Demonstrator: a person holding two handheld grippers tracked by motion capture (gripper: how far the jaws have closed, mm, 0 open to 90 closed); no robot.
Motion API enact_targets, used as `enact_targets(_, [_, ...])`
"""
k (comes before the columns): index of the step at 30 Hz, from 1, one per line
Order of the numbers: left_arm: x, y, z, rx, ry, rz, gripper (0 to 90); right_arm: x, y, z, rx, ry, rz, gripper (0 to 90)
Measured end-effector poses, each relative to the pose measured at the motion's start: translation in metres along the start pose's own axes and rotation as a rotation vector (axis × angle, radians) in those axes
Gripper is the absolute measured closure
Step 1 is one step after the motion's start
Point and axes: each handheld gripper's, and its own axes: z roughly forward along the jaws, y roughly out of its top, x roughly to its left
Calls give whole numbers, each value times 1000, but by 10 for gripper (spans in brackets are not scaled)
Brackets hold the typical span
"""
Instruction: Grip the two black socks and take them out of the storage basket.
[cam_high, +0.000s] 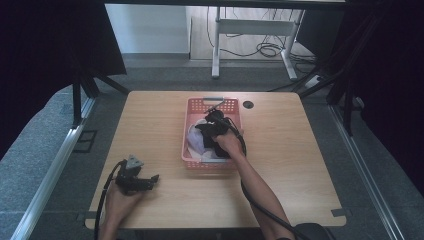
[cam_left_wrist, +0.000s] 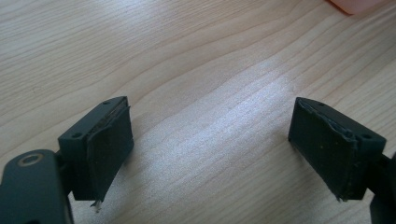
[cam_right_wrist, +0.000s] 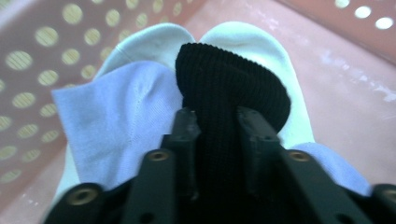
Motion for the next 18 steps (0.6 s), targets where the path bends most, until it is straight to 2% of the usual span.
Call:
enact_targets(3, [0, 0, 0, 0, -1, 0, 137, 3, 1, -7, -22, -11, -10, 743])
enact_targets(7, [0, 0, 0, -1, 0, -1, 137, 0, 4, -24, -77, 27, 6, 754])
enact_targets(13, [0, 0, 0, -2, 0, -1, 136, -2, 9, -41, -110, 61, 8, 753])
enact_targets(18, [0, 0, 0, -1, 0, 0, 136, -4, 14, -60, -141, 70, 8, 762])
